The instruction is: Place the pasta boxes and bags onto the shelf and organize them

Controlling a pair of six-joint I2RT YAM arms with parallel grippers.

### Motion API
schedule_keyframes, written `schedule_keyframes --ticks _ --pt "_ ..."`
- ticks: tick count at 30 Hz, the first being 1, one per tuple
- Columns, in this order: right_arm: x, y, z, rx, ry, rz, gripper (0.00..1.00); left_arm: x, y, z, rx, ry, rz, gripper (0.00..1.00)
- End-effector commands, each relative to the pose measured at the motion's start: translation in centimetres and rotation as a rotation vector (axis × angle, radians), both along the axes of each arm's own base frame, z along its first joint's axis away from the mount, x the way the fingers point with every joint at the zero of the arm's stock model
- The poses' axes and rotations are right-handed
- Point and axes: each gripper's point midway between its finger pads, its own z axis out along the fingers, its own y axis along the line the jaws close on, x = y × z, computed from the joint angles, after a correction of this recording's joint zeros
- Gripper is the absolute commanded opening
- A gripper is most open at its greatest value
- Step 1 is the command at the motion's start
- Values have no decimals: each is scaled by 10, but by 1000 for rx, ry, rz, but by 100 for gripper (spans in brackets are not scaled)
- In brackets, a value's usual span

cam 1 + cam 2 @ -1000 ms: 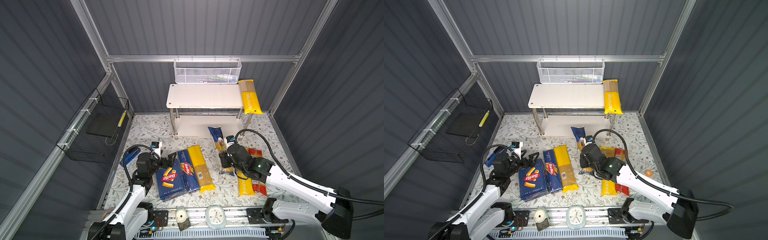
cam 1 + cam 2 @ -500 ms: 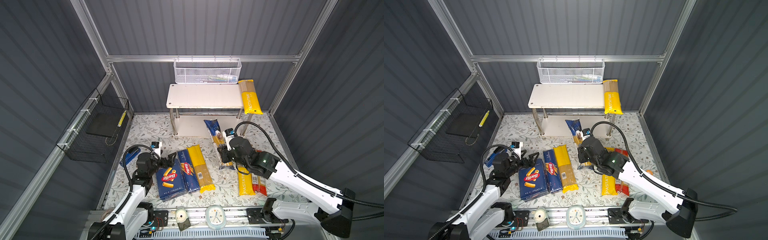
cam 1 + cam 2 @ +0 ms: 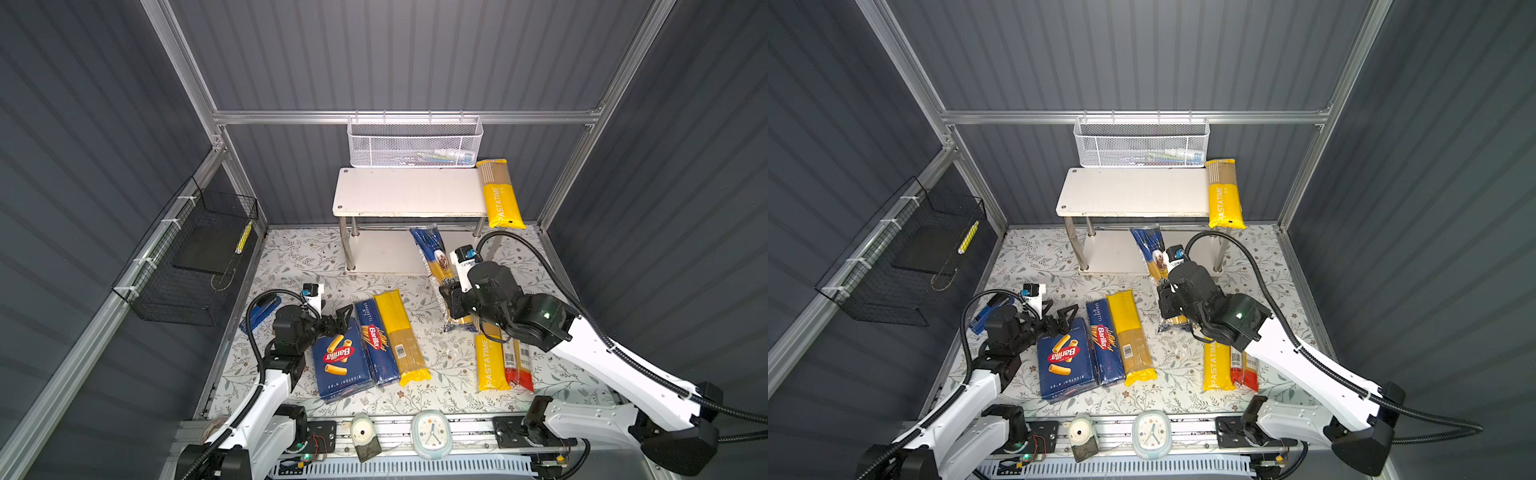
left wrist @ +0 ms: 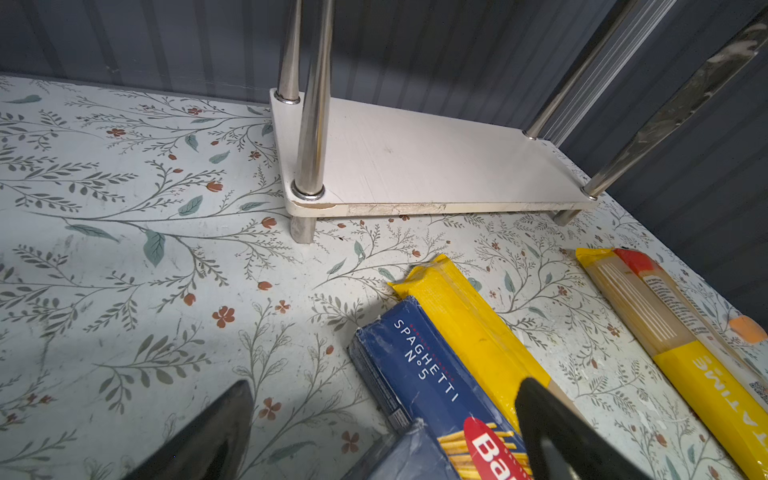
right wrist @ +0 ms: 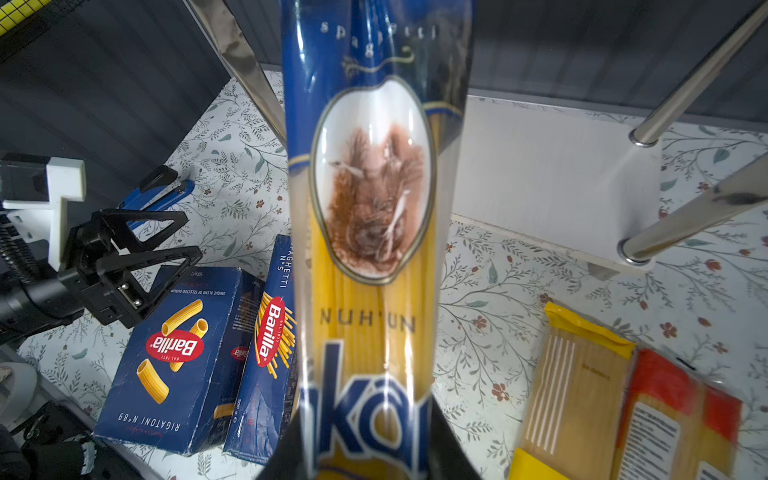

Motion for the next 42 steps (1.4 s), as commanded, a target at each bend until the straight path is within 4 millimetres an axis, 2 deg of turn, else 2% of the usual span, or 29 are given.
schedule_keyframes --ticks 1,14,18,26,34,42 --pt "11 3 70 102 -151 -11 24 2 -2 0 2 -3 -7 99" --pt "33 -6 125 127 -256 -75 21 -2 -4 3 -2 -23 -23 99" --pt "42 -17 138 120 -281 -112 21 -2 -4 4 -2 -25 -24 100" --pt "68 -38 155 123 -299 -173 21 -3 -4 4 -2 -30 -25 99" --pt "94 -43 178 90 -350 -202 21 -4 -4 5 -2 -33 -22 100" --pt "119 -43 181 51 -347 -221 21 -5 -3 5 -3 -36 -17 100"
